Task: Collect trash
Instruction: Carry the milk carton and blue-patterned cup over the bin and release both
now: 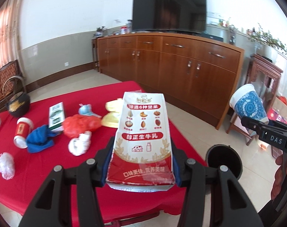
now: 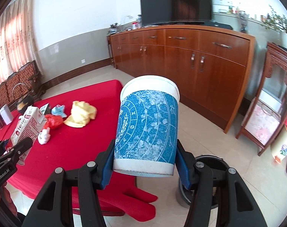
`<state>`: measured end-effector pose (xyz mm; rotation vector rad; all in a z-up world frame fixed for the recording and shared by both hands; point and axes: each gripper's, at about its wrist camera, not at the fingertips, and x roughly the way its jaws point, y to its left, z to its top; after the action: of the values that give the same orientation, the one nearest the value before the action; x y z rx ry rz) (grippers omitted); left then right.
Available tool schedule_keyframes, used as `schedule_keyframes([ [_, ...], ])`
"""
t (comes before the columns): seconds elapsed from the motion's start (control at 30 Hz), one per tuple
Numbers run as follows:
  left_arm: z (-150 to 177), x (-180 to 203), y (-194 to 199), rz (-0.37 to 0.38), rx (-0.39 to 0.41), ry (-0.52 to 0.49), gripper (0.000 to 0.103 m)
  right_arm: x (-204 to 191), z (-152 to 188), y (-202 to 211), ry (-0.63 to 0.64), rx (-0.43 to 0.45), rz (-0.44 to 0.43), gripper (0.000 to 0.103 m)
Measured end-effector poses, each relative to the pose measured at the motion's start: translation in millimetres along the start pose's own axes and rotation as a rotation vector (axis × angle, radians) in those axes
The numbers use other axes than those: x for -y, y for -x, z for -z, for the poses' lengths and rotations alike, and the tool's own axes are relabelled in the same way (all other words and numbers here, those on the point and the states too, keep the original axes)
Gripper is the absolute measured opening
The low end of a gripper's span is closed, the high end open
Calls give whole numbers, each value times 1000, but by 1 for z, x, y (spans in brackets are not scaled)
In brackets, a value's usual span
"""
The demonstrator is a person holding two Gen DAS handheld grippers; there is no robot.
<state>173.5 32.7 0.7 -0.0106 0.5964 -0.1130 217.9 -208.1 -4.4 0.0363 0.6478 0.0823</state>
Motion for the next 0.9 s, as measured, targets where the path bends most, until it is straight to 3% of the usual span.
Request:
schedule_keyframes([
  [0.53, -2, 90, -30, 130, -43, -114, 52, 97, 22, 19, -75, -24, 99, 59],
  [0.9, 13, 170, -71, 231, -136, -196, 52, 166, 51, 2, -45, -84, 127, 59],
])
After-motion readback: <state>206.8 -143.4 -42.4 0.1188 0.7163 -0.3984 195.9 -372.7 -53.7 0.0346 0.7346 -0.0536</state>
